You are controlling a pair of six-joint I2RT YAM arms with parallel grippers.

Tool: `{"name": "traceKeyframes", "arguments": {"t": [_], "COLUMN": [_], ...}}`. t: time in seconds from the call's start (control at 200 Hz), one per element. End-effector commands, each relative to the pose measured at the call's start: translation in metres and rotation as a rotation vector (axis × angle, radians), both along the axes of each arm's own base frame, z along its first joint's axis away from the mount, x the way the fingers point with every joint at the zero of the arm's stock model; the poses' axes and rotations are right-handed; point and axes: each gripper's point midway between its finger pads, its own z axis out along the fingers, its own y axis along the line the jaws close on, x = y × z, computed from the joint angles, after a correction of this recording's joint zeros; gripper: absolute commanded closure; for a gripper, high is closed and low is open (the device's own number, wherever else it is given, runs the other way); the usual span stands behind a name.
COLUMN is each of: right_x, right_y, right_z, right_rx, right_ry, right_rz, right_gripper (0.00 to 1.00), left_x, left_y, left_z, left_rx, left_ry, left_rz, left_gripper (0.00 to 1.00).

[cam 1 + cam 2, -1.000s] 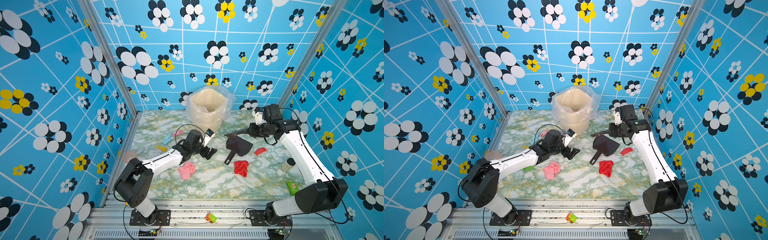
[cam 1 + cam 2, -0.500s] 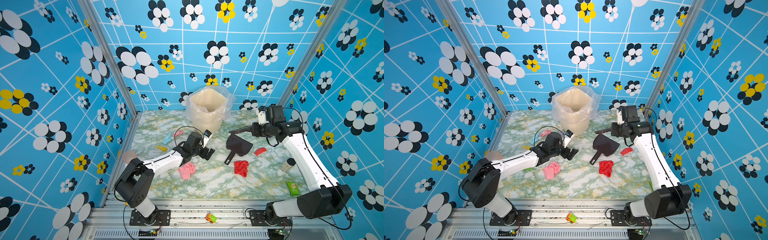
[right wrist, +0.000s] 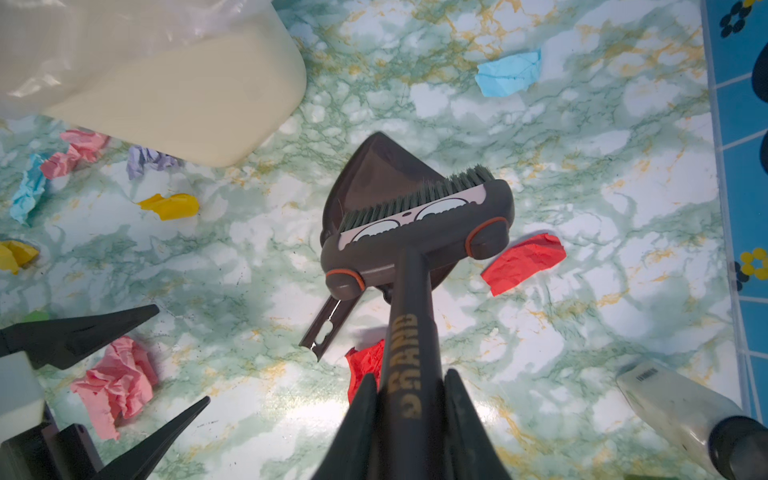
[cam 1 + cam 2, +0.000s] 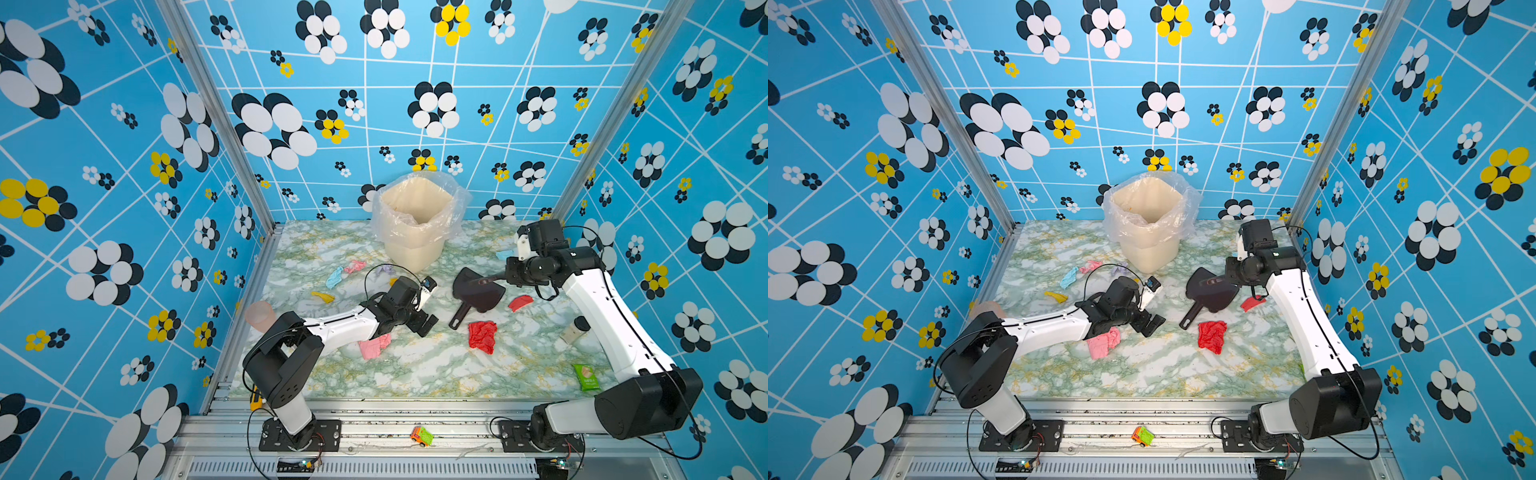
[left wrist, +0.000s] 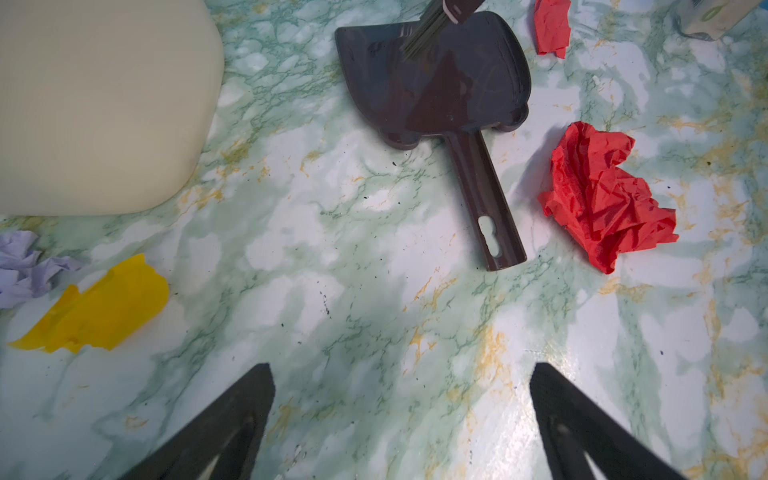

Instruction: Sweep away the paper scraps from the table

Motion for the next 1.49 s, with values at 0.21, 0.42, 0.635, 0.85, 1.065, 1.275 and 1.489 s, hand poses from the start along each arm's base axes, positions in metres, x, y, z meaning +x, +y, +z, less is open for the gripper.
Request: {"name": "traceKeyframes", "arguments": {"t": [0.21,0.42,0.635,0.85,1.065,1.275,1.489], "right_x": [-0.037,-0.039,-0.026,-0.013,-0.012,-0.01,-0.005], "right_y": [0.008,0.031,0.05,0.072,0.076,0.061,0.039], "right_z": [-0.011,-0.022,-0.03,-0.035,-0.025,0.004,0.021], "right_rx": [-0.003,0.023,0.066,0.145,0.153,0.155,0.179], "right_ry": [0.091,0.122,0.117,0.107,0.079,0.007,-0.041], "right_rz": [0.06,0.124,0.151,0.189,0.216,0.191,0.127], "right_gripper": [1.0,1.0,1.0,1.0,1.0,1.0,1.0], "left_x": [0.002,-0.002,-0.005,-0.005,-0.004,0.005,0.02], "left_y": [-0.011,-0.013,-0.014,-0.011,-0.008,-0.014,-0.03], "left_z": [-0.011,-0.016,-0.021,-0.023,-0.027,-0.029,-0.026], "left_rx": [0.027,0.029,0.03,0.03,0.053,0.116,0.066], "left_ry": [0.017,0.021,0.034,0.032,0.007,-0.057,-0.074], "left_rz": [-0.013,-0.026,-0.023,-0.008,-0.018,-0.101,-0.161], "left_gripper": [0.01,0.01,0.01,0.01,0.01,0.01,0.01]}}
